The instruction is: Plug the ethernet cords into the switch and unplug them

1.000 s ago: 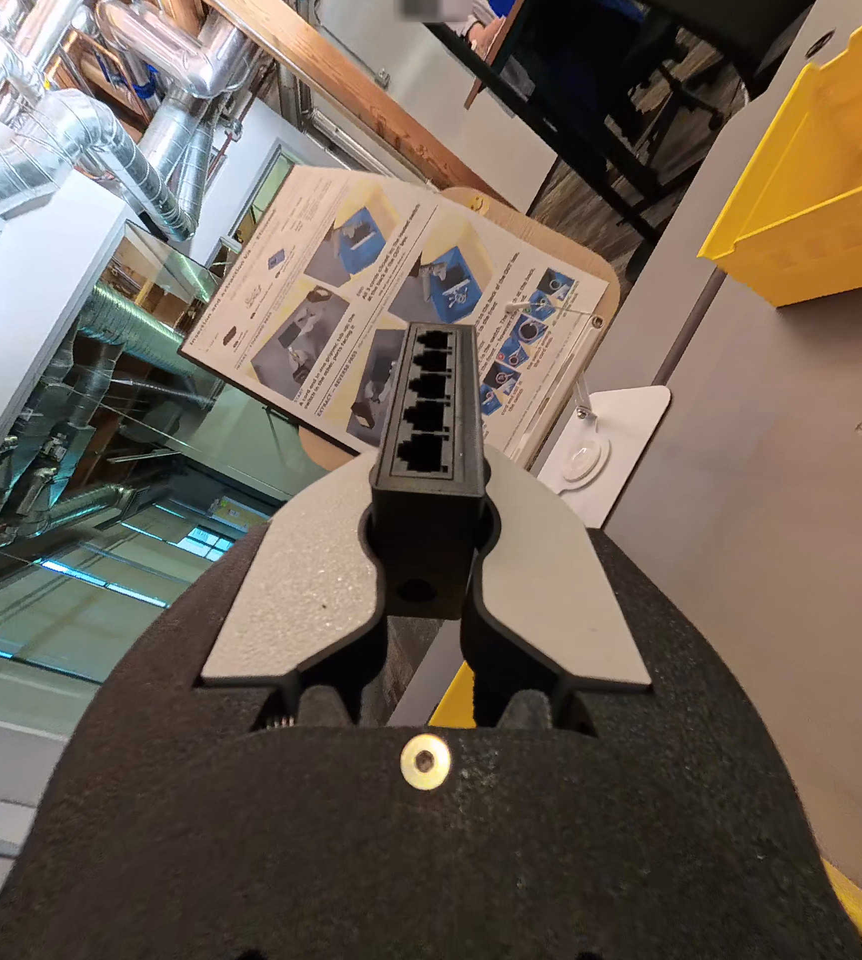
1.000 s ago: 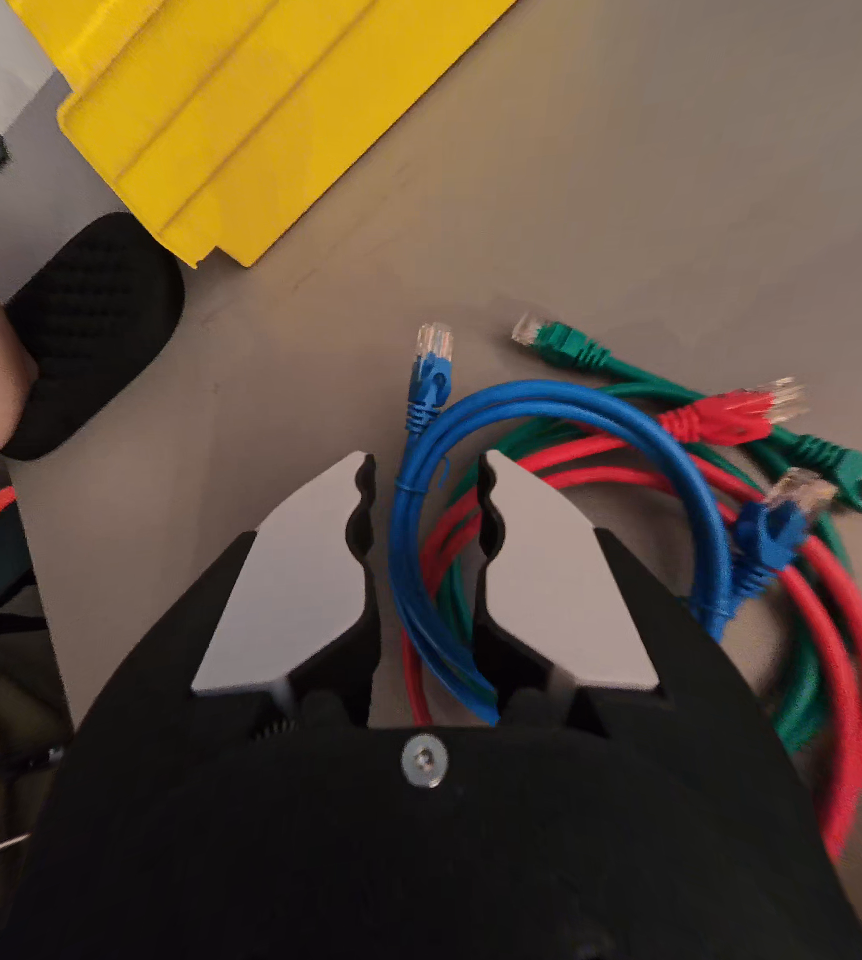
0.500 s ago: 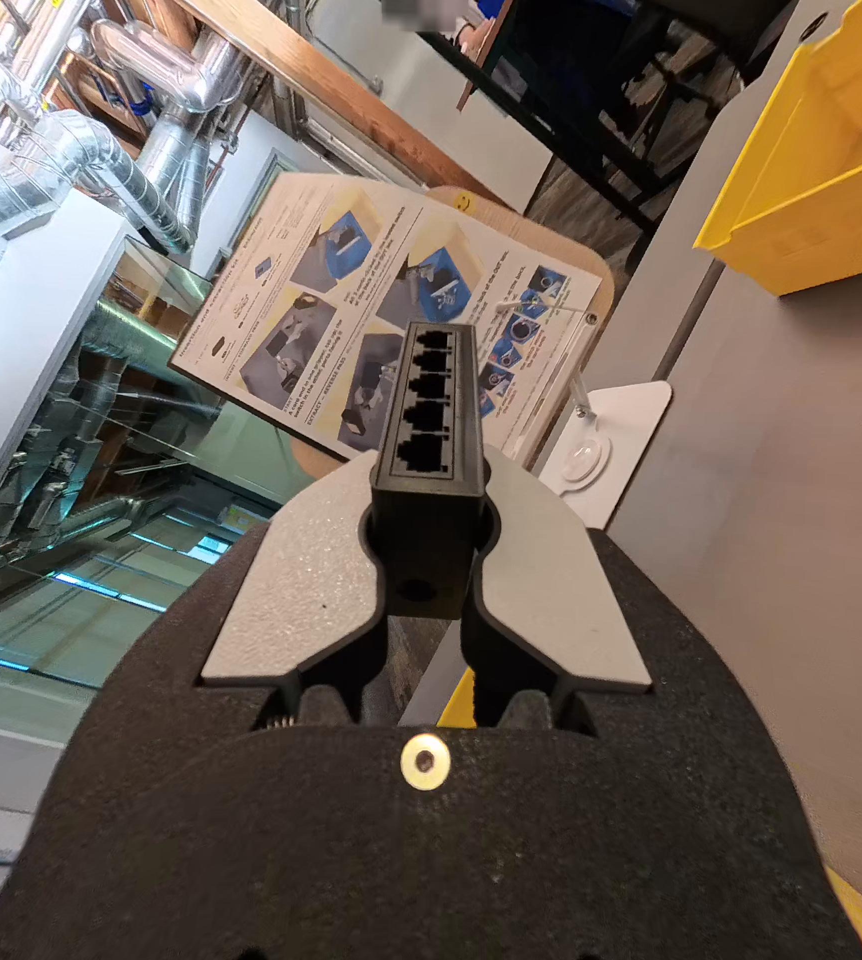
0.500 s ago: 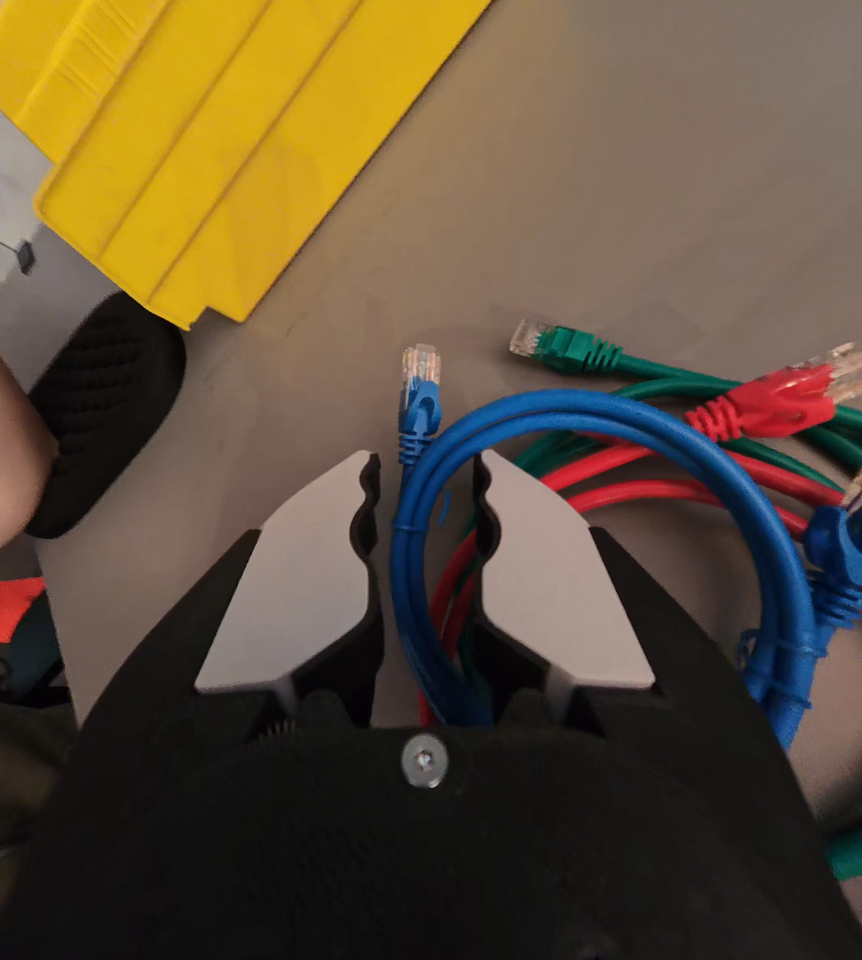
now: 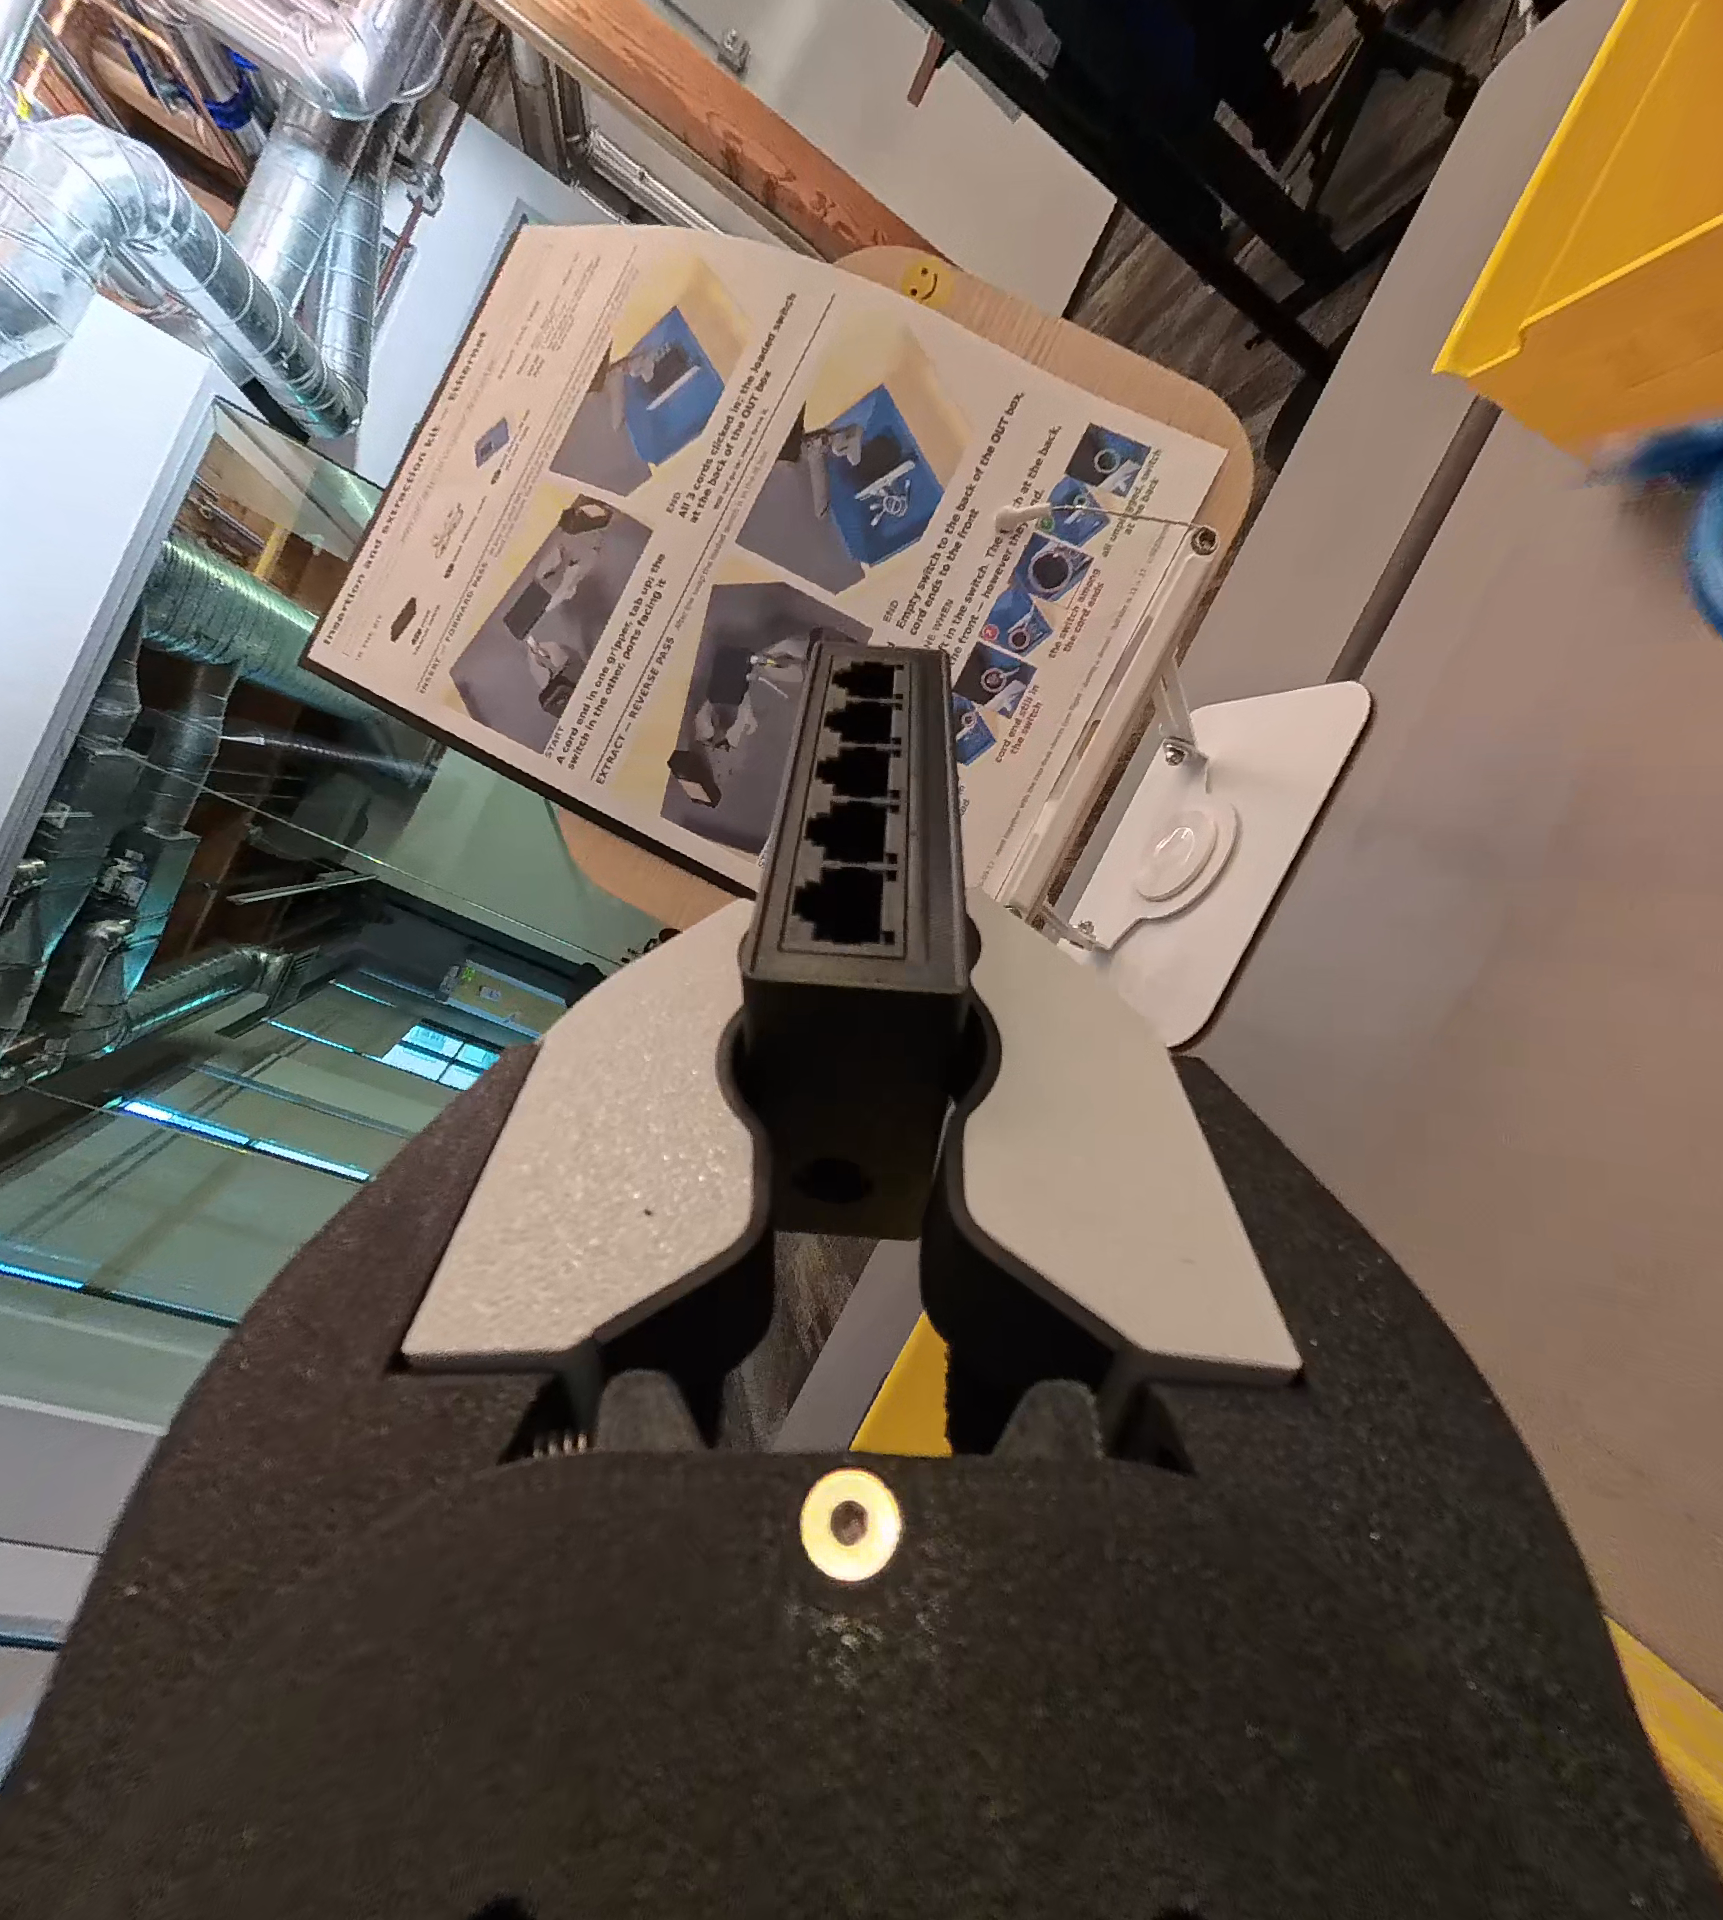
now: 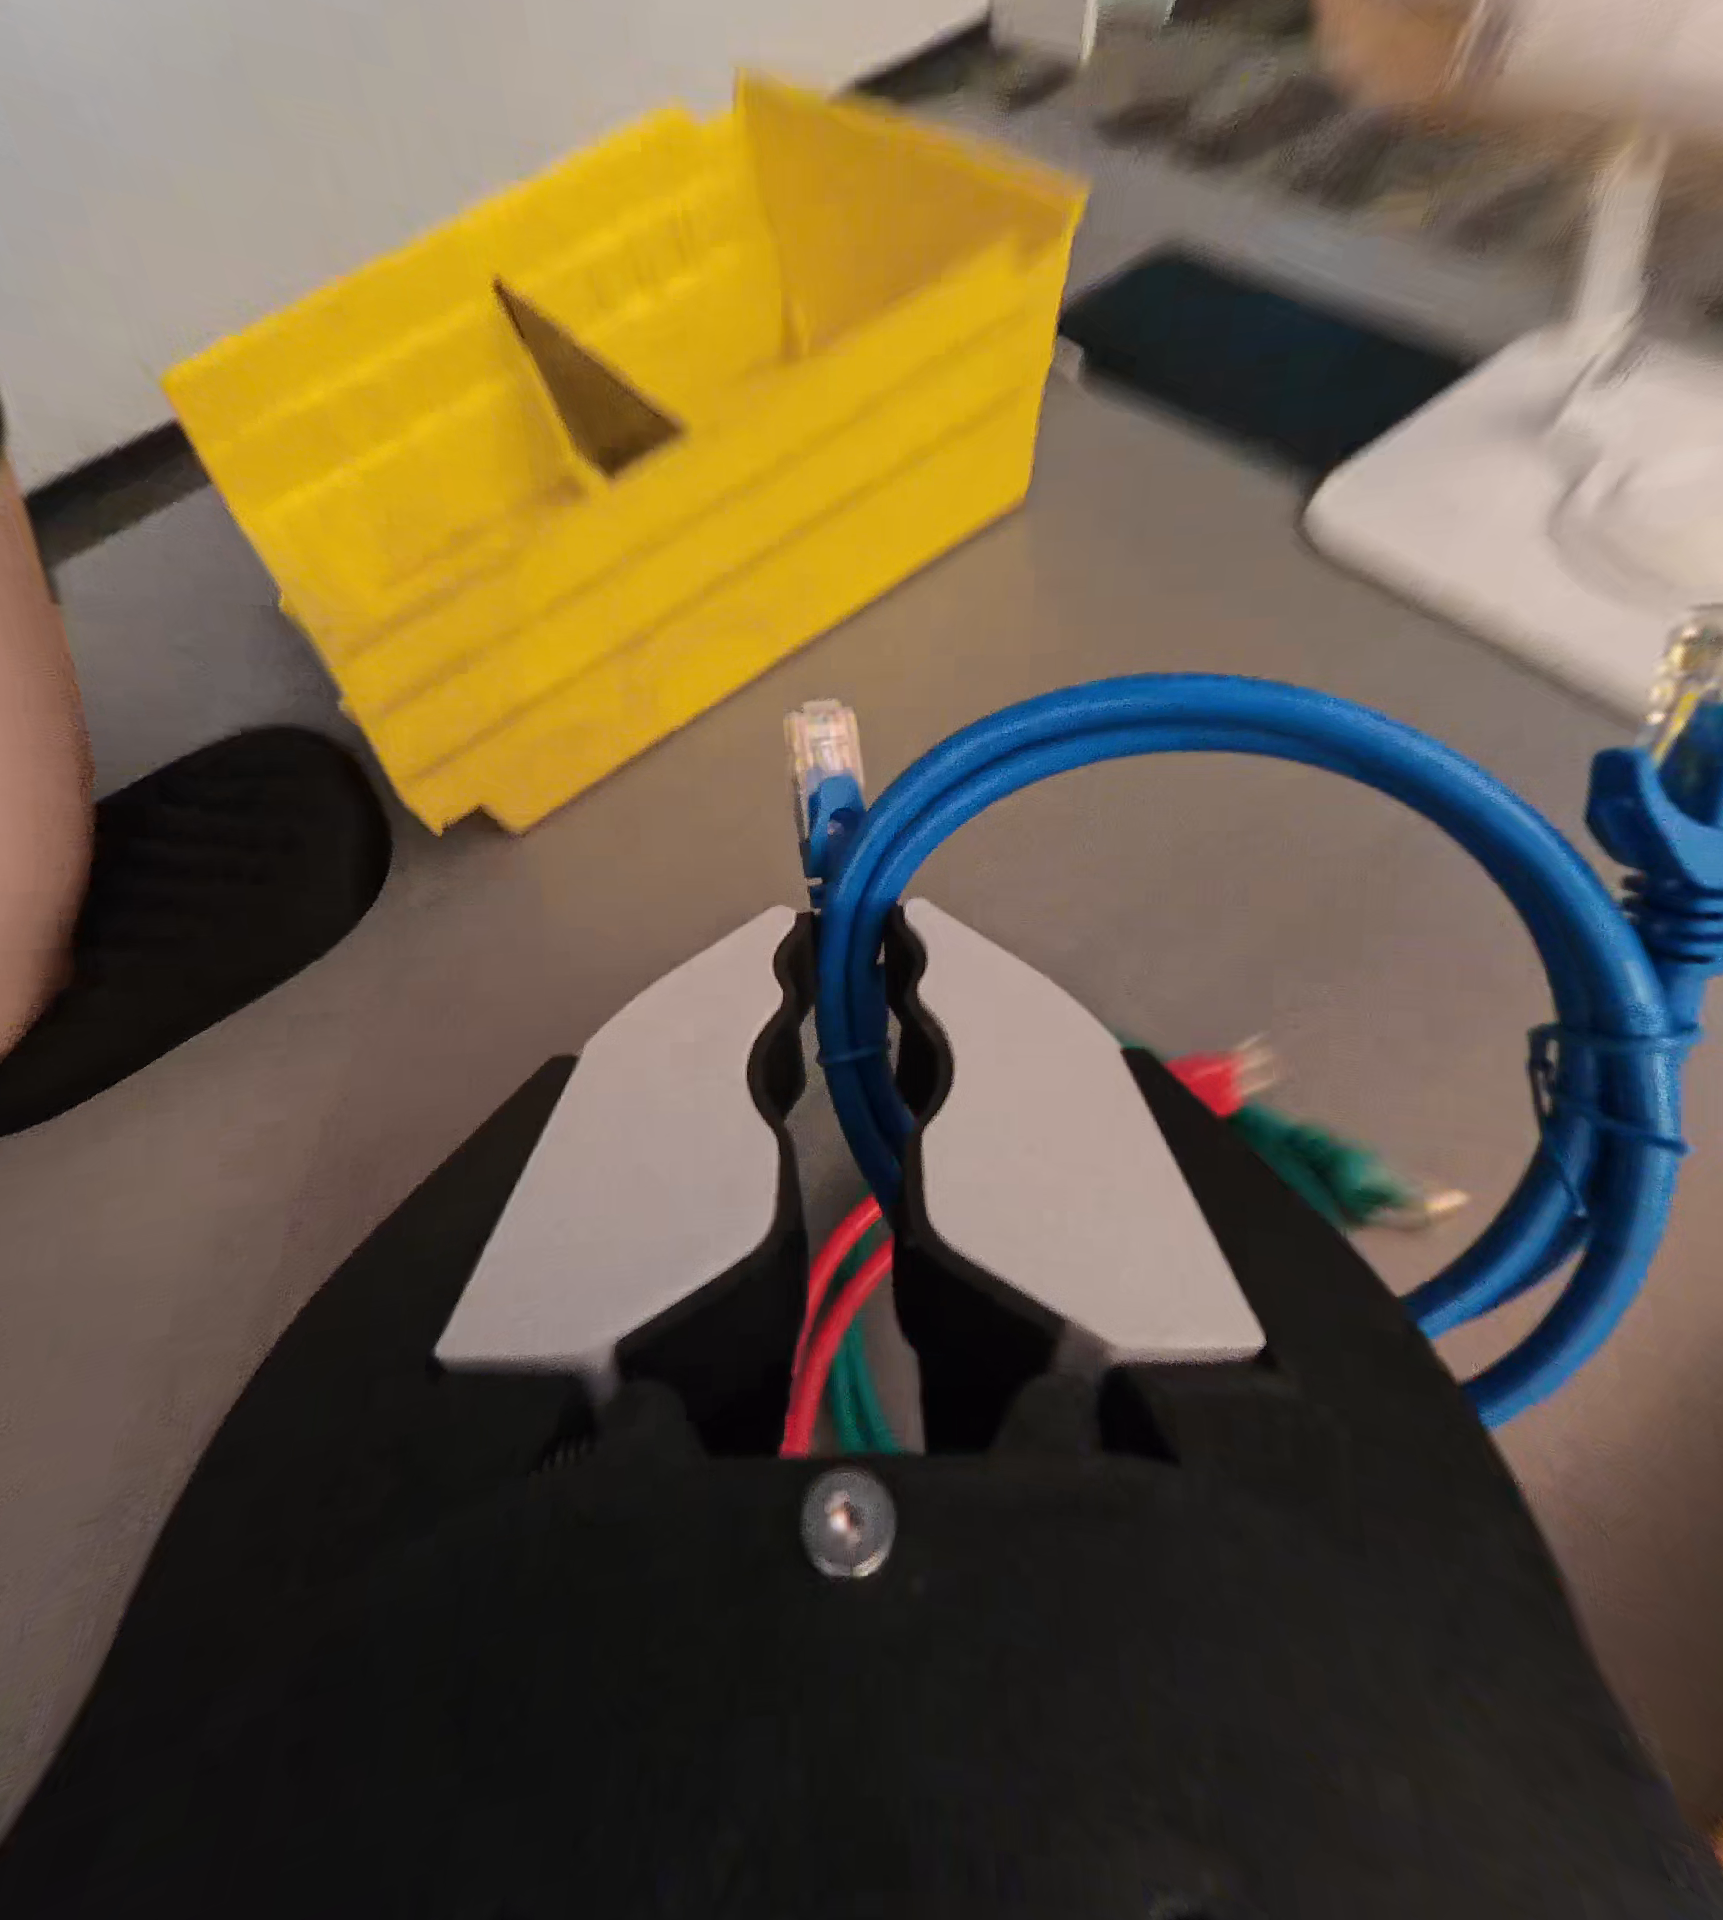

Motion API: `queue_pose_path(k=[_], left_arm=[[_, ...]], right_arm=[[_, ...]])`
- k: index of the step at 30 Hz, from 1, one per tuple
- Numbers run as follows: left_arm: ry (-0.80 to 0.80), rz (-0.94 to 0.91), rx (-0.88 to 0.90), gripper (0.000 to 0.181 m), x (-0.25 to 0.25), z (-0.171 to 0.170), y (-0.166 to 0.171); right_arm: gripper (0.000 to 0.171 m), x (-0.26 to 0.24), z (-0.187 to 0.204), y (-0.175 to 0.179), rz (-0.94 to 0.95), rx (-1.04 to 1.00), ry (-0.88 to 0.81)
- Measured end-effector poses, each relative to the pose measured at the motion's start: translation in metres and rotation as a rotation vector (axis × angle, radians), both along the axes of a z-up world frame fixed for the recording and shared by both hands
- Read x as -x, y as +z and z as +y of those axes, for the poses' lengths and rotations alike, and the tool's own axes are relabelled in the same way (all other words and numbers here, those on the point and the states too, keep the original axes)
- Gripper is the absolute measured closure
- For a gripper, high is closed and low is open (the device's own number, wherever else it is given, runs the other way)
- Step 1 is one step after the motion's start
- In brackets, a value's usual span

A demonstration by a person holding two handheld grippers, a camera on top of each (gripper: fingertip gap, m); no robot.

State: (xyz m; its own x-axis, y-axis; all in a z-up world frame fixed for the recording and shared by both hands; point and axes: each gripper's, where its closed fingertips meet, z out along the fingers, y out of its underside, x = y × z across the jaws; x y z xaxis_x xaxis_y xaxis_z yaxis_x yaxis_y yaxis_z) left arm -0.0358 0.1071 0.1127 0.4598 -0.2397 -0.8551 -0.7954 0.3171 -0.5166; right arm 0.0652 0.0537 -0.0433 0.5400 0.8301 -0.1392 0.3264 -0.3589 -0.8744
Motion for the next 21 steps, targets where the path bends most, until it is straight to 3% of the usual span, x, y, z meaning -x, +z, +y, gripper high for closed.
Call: queue_pose_path(k=[5,8,15,21], left_arm=[[-0.029,0.052,0.017,0.152,-0.012,-0.001,-0.010],[-0.020,0.130,0.020,0.152,-0.022,0.004,-0.023],[-0.020,0.338,0.028,0.152,-0.057,0.013,-0.065],[0.002,0.382,0.013,0.152,-0.072,0.014,-0.073]], right_arm=[[0.157,-0.020,0.020,0.107,-0.043,-0.232,-0.023],[0.157,-0.035,0.022,0.141,-0.092,-0.281,-0.053],[0.157,-0.050,0.027,0.110,-0.264,-0.193,-0.087],[0.157,-0.059,0.035,0.080,-0.396,-0.111,-0.098]])
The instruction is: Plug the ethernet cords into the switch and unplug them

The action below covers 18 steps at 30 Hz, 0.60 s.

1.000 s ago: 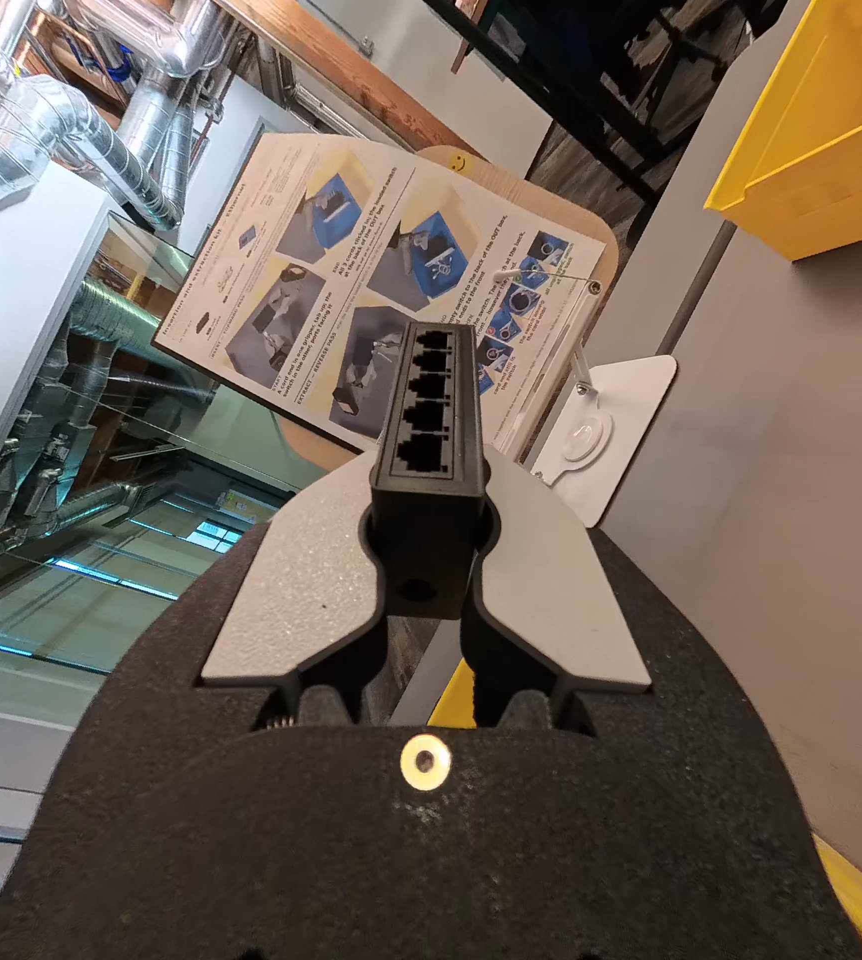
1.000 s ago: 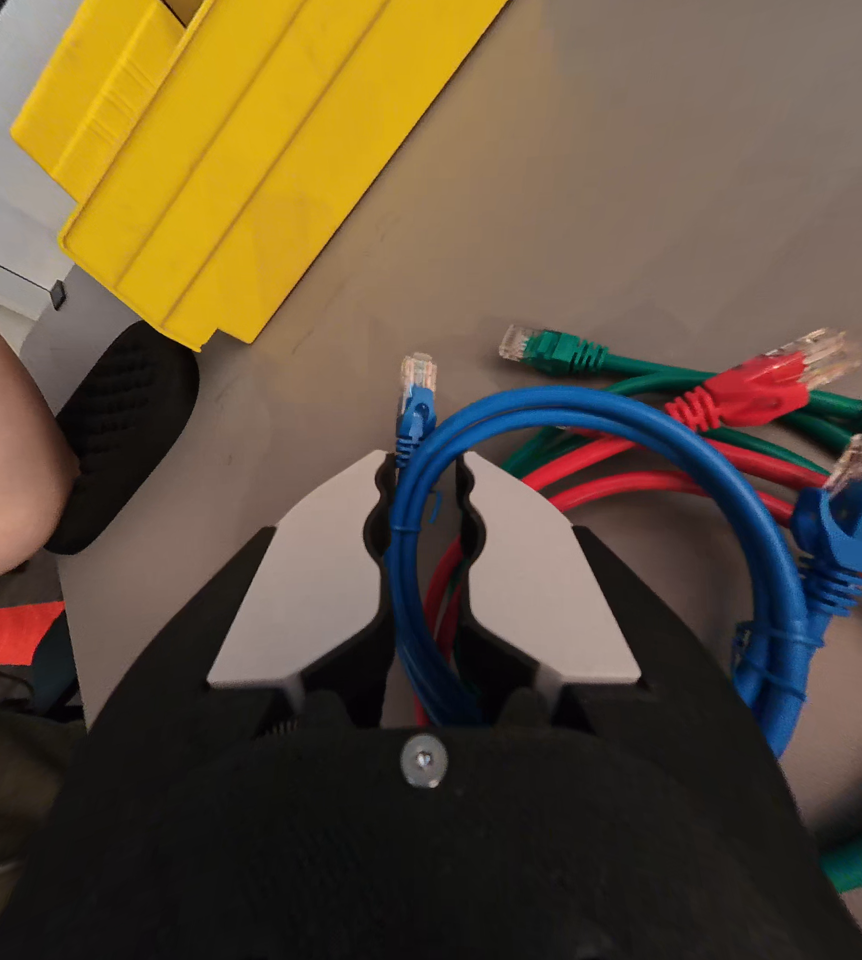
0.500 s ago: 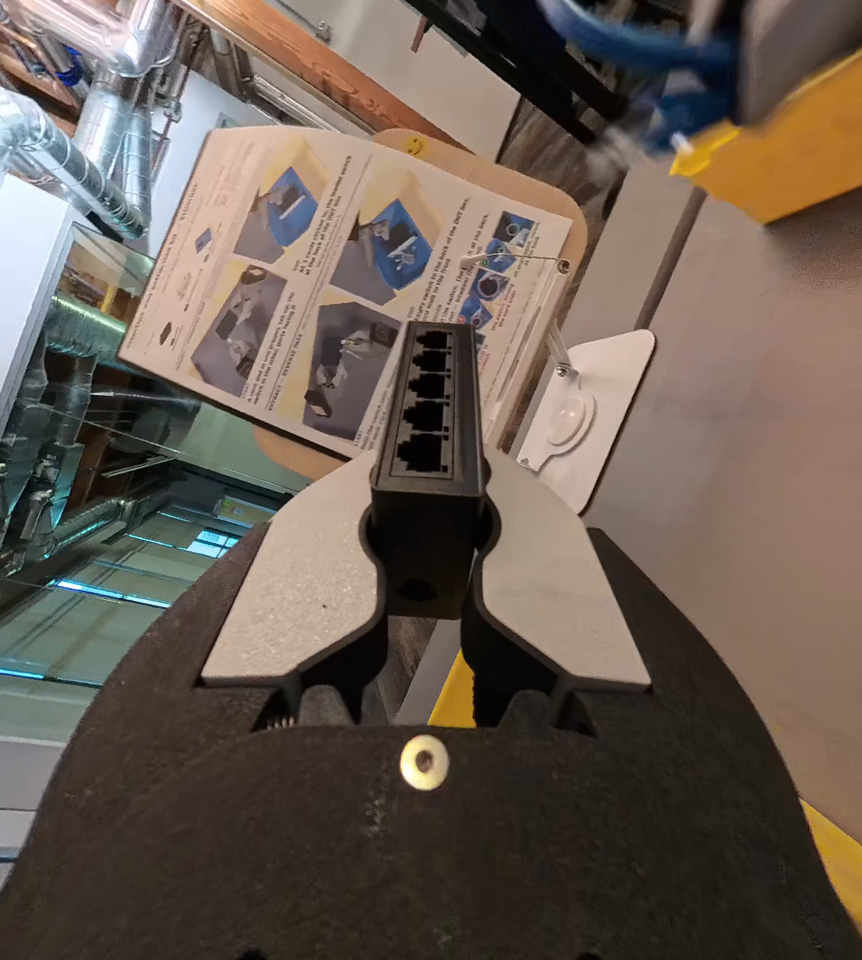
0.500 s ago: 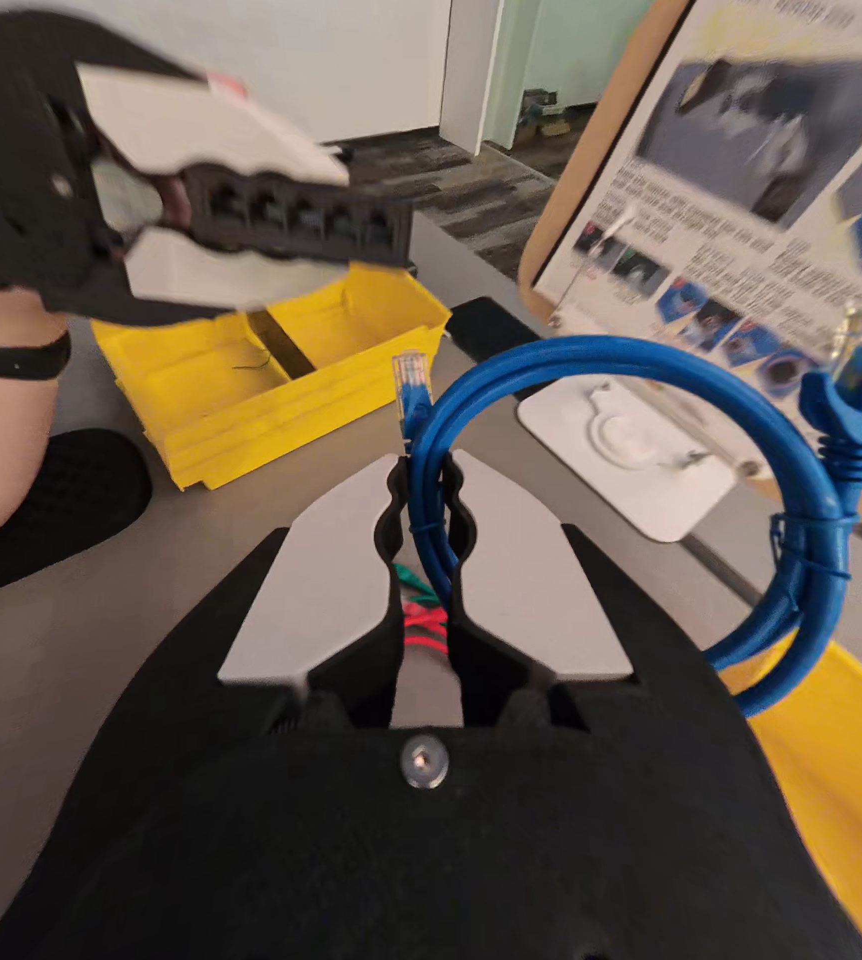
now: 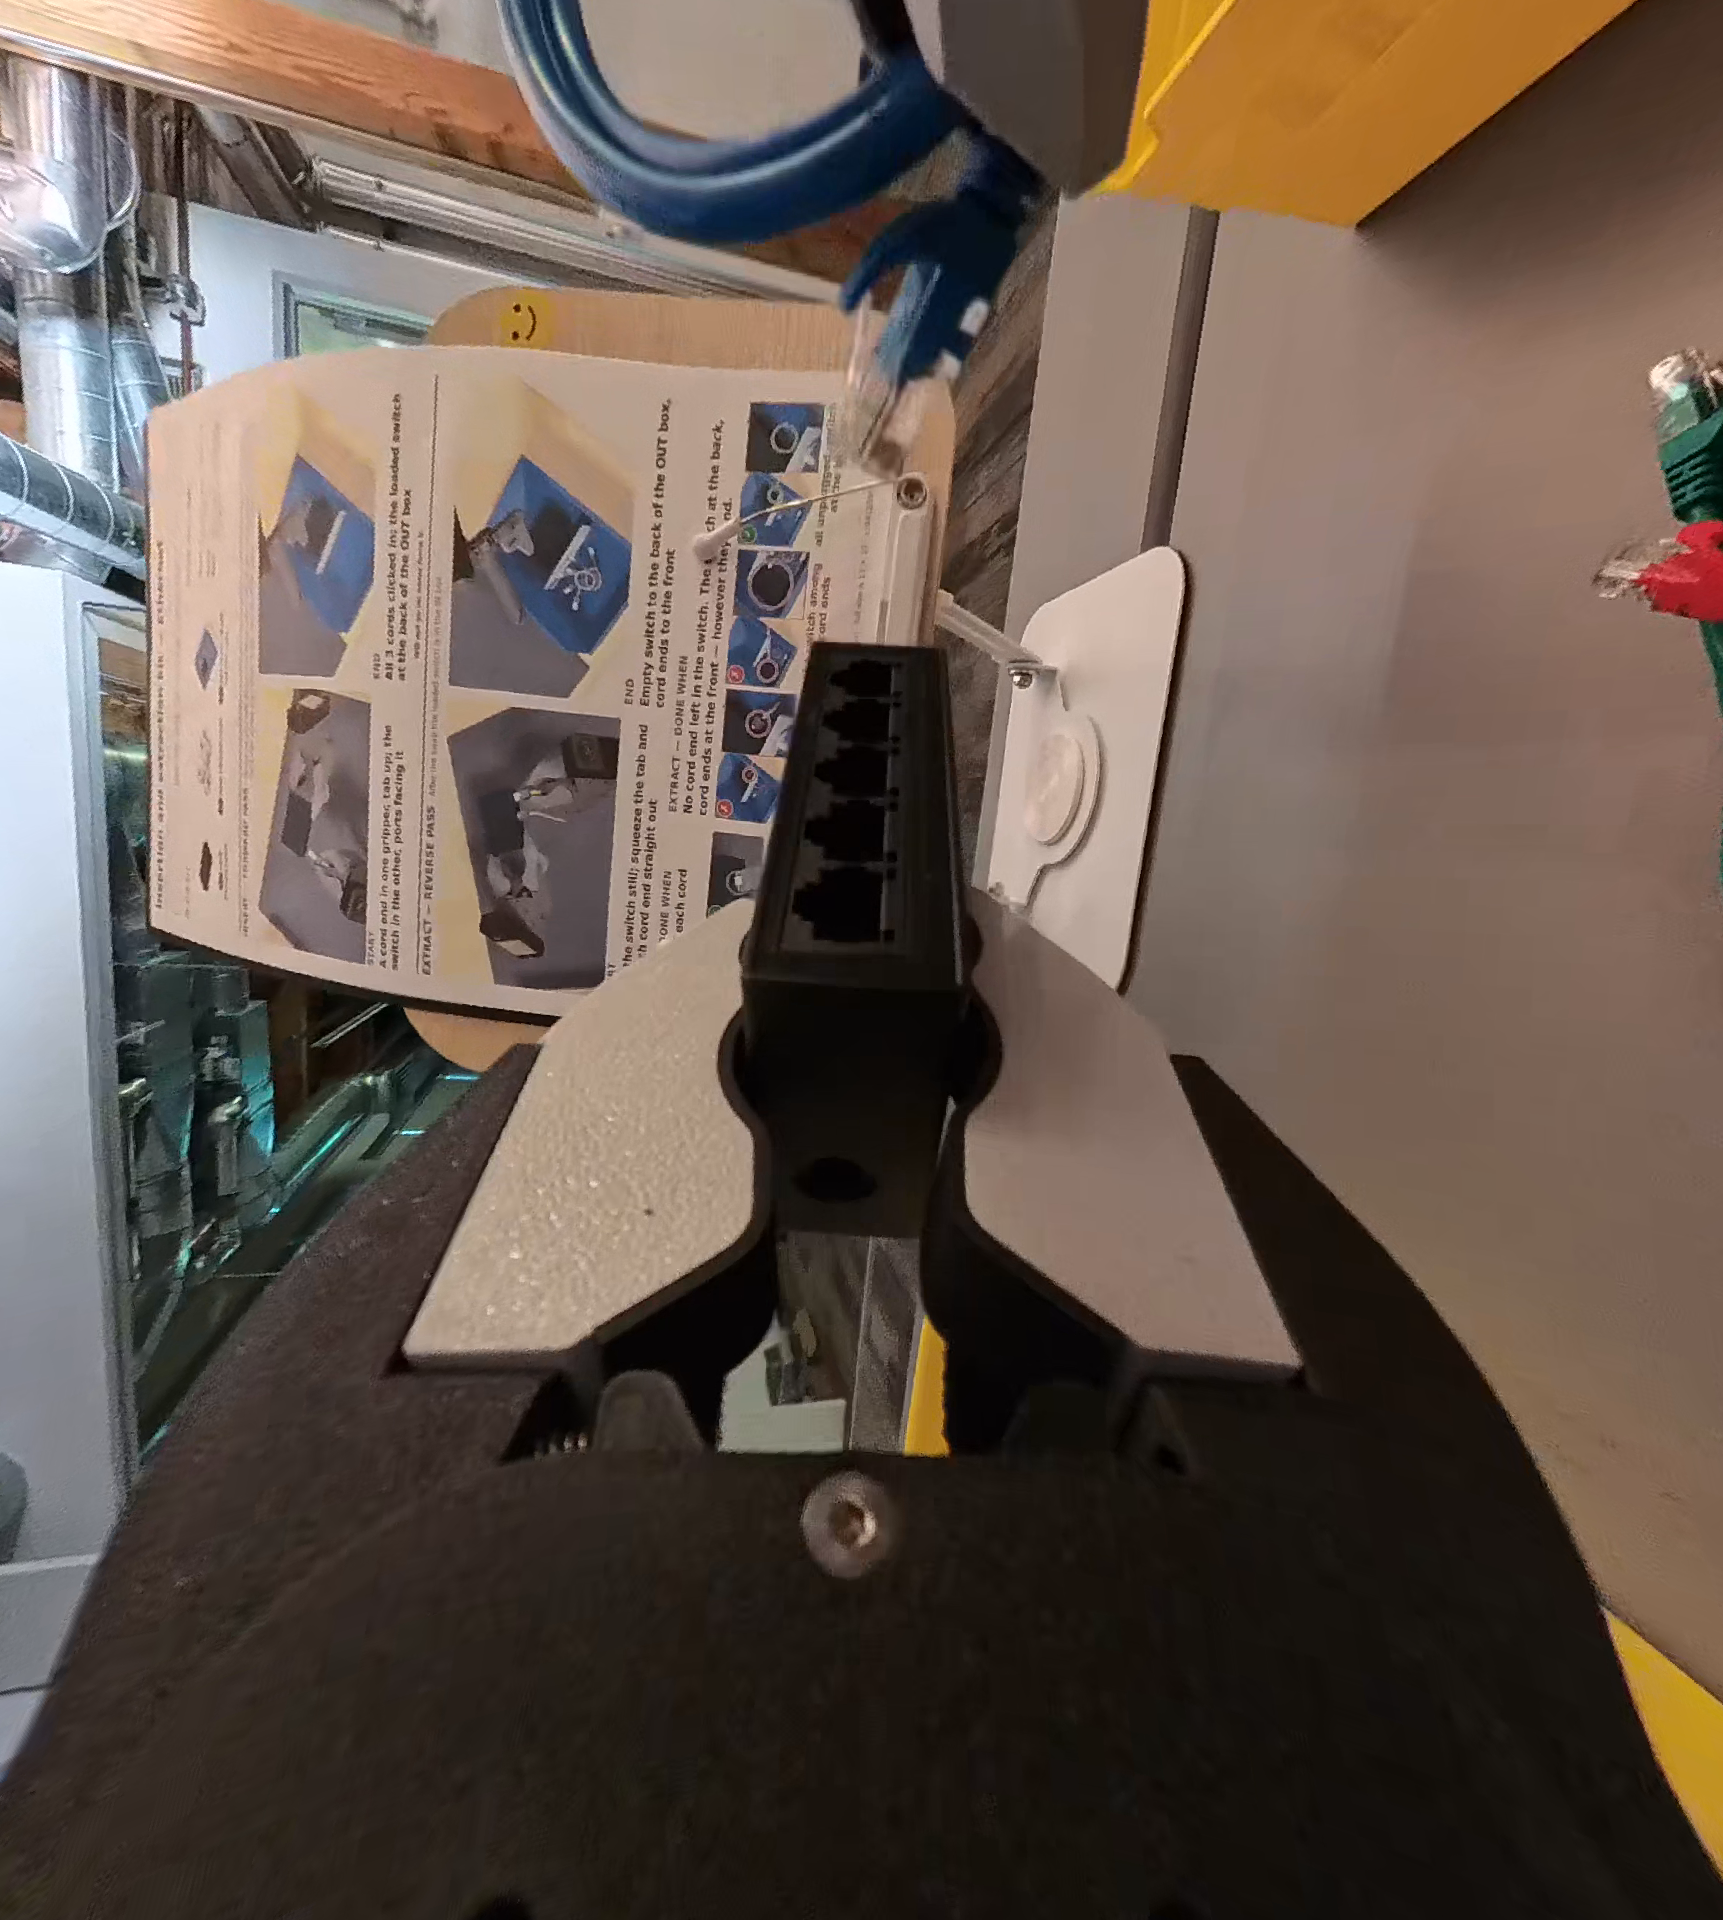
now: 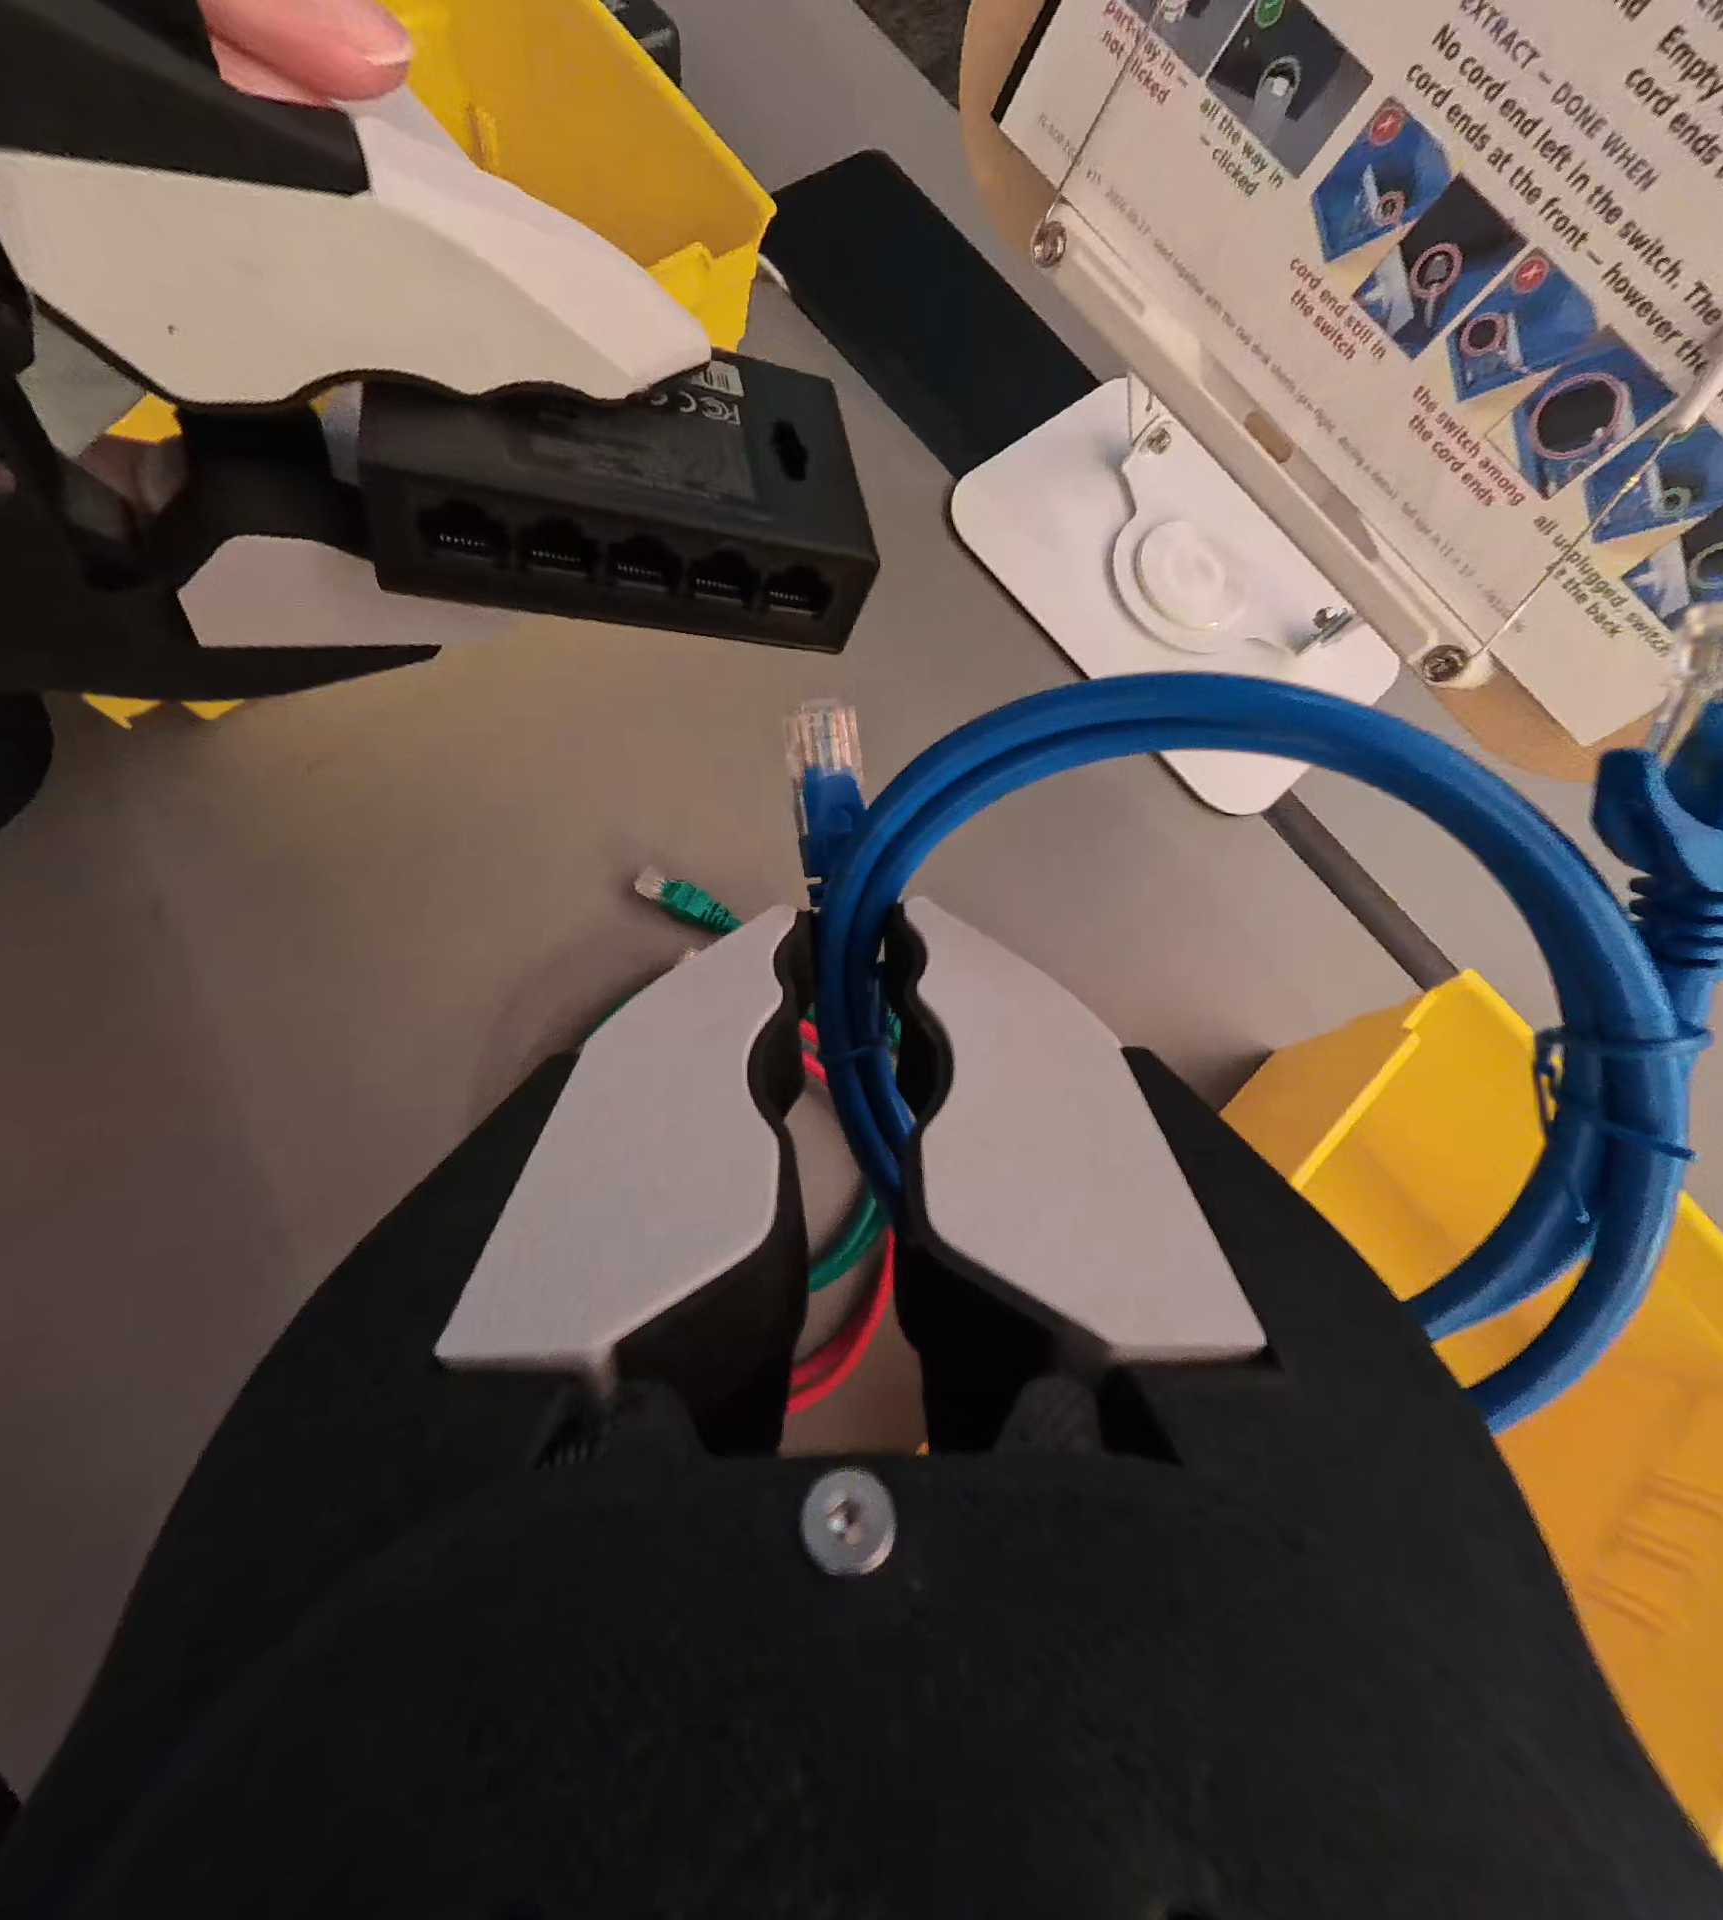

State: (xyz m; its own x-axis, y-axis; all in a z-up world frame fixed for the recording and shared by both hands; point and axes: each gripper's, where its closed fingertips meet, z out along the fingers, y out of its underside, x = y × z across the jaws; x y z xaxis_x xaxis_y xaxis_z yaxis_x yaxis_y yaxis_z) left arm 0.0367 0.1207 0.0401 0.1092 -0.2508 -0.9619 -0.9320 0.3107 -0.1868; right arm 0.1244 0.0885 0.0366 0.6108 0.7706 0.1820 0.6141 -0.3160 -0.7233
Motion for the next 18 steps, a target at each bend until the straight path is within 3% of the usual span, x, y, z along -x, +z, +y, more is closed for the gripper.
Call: queue_pose_path(k=[18], left_arm=[[-0.038,0.104,-0.016,0.152,-0.021,-0.009,-0.014]], right_arm=[[0.157,0.003,0.004,-0.024,-0.067,0.085,-0.010]])
